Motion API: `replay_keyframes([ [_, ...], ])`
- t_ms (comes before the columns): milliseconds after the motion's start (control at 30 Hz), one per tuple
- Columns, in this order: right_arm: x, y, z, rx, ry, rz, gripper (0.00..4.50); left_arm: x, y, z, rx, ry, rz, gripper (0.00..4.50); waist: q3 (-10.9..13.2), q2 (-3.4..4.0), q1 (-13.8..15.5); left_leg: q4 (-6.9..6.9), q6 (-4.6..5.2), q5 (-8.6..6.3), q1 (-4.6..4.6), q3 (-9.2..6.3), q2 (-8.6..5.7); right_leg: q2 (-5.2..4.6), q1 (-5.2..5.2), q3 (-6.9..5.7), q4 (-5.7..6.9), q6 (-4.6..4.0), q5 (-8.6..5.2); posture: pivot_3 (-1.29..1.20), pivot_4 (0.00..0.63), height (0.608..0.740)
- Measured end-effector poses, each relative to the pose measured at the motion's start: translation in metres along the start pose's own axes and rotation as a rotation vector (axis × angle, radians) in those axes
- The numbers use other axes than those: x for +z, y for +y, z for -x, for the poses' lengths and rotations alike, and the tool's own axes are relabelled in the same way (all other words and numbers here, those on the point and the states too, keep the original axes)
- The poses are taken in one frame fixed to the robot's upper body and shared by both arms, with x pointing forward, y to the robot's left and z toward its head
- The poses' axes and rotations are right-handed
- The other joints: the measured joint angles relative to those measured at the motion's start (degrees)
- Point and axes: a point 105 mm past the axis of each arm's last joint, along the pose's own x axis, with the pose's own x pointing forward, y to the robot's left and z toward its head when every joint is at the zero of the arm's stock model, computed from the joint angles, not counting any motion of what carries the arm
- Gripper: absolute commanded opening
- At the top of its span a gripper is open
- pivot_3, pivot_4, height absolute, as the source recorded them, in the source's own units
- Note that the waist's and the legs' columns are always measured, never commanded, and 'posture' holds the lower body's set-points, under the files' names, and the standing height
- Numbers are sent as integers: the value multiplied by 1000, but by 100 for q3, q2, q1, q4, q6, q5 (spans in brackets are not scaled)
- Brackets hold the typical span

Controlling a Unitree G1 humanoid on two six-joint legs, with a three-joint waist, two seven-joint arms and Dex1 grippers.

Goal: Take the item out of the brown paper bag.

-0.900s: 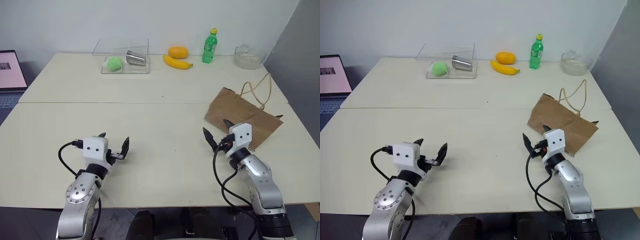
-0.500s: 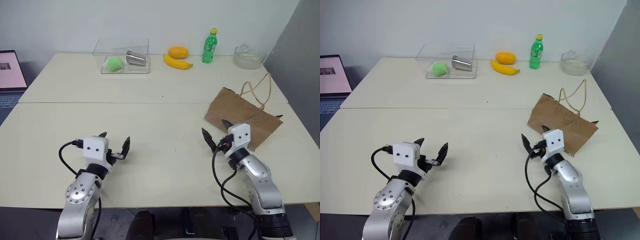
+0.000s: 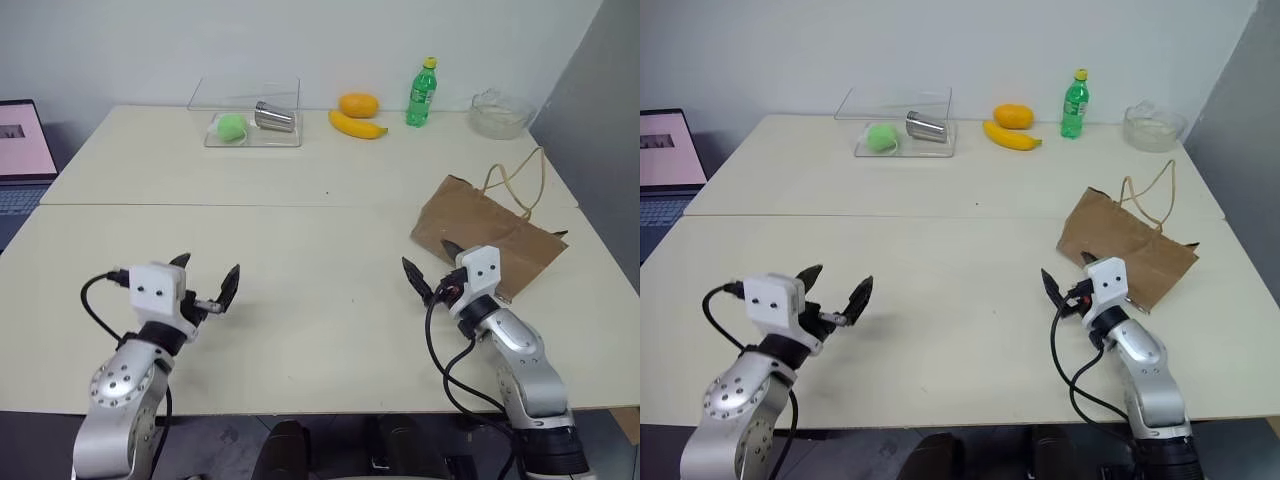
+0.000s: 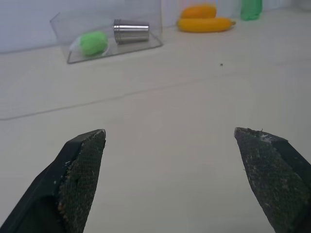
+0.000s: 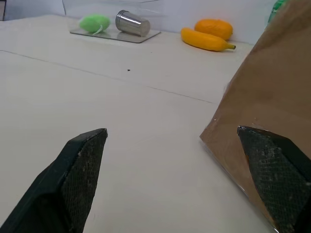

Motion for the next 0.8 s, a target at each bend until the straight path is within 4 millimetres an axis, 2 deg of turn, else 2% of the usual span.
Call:
replay_keyframes([
  [167, 22, -2, 16, 100, 9, 72, 4500, 16, -30, -4, -234, -10, 30, 4465, -1, -1, -2, -2, 0, 0, 1, 8, 1, 1, 0, 8, -5, 3, 0, 0, 150, 740],
  [333, 36, -15, 42, 193, 93, 147, 4500, 28, -47, -11, -373, -27, 22, 4465, -1, -1, 3, 0, 0, 0, 10, 19, -6, 4, 3, 14, -1, 5, 1, 0, 150, 740],
  [500, 57, -40, 55, 183, 116, 183, 4500, 40, -57, -20, -434, -61, 19, 4465, -4, -6, -5, -3, 1, -1, 22, 71, -6, 20, 5, 30, -2, 7, 2, 0, 150, 740],
  [633, 70, -72, 58, 91, 100, 183, 4500, 40, -61, -21, -452, -61, 20, 4465, -3, -7, -6, -4, 1, -1, 26, 79, -4, 30, 4, 37, -2, 6, 2, 0, 150, 740],
  [800, 70, -92, 62, 30, 121, 174, 4500, 39, -64, -22, -461, -56, 27, 4465, -3, -7, -4, -4, 1, -1, 26, 84, -3, 32, 4, 43, -2, 6, 2, 0, 150, 740],
])
